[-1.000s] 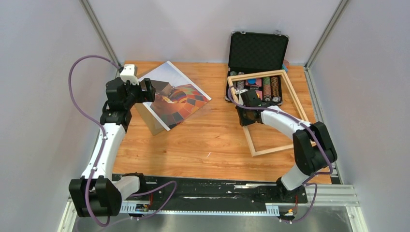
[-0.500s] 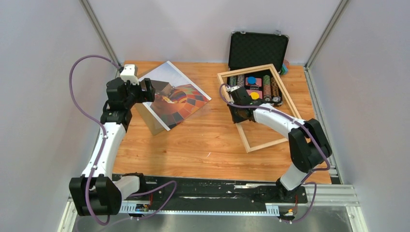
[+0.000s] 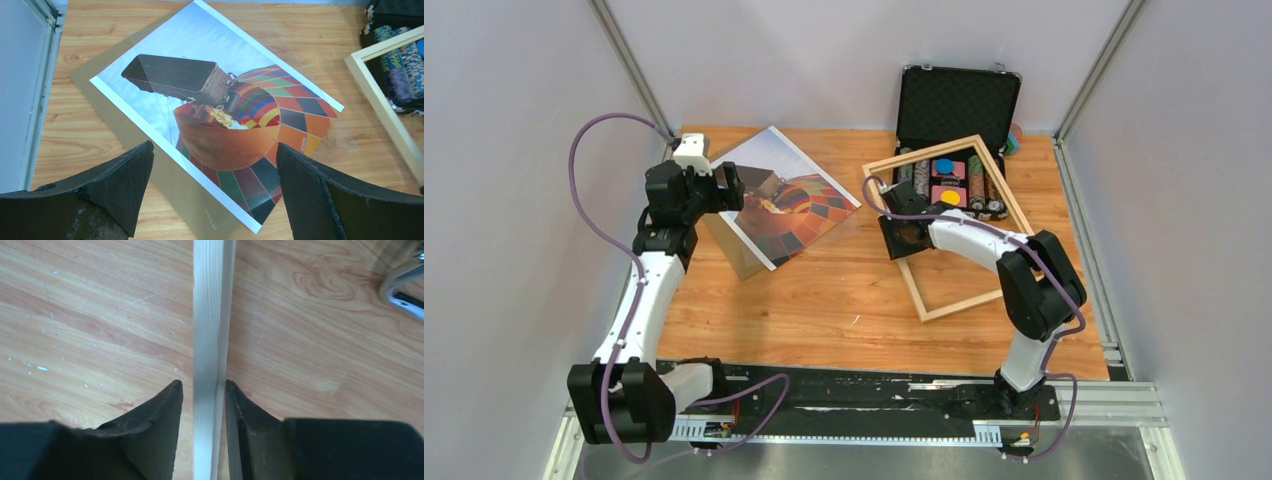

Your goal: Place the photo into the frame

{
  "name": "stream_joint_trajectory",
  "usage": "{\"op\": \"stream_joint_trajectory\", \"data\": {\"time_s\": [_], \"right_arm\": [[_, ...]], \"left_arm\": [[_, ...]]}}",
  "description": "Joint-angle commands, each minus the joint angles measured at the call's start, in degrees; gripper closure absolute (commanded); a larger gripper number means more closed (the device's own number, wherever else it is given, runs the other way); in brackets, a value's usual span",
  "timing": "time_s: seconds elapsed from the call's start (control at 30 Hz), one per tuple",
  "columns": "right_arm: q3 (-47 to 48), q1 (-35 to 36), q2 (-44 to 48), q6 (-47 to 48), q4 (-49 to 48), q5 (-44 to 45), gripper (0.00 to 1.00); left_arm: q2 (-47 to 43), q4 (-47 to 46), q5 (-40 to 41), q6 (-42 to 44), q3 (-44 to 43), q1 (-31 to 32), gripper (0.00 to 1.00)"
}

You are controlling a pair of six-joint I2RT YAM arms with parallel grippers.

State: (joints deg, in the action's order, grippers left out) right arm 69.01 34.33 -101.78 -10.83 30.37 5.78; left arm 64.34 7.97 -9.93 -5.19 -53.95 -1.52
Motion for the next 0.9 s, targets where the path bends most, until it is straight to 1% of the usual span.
{"op": "stream_joint_trajectory", "data": {"time_s": [0.0, 0.2, 0.37, 0.5, 0.6, 0.67, 0.87], "right_arm": [[3.75, 0.30, -2.55, -2.55, -0.59, -2.60, 0.59], [5.12, 0.30, -3.12, -3.00, 0.30, -3.20, 0.38], [7.28, 0.30, 0.36, -1.68, 0.30, -2.68, 0.29], [11.61, 0.26, 1.86, 0.99, 0.28, -2.64, 0.25], [15.89, 0.30, 0.97, 3.04, -0.25, -4.72, 0.25], [18.80, 0.28, -0.72, 4.70, -0.95, -7.76, 0.24], [28.15, 0.21, -9.42, 8.84, -4.06, -11.53, 0.25]], "left_arm": [[0.71, -1.03, 0.05, 0.97, -2.04, 0.16, 0.00], [1.05, -1.13, -0.28, 0.97, -1.91, 0.18, 0.00], [2.21, -1.11, -0.62, 1.12, -2.07, 0.24, 0.00], [4.36, 1.05, -0.18, 1.67, -3.44, 0.18, 0.00], [6.91, 4.55, 0.04, 1.76, -4.83, 0.15, 0.00], [8.38, 6.61, -0.07, 1.84, -5.14, 0.19, 0.00], [12.37, 10.68, -0.13, 1.13, -4.64, 0.16, 0.00]]}}
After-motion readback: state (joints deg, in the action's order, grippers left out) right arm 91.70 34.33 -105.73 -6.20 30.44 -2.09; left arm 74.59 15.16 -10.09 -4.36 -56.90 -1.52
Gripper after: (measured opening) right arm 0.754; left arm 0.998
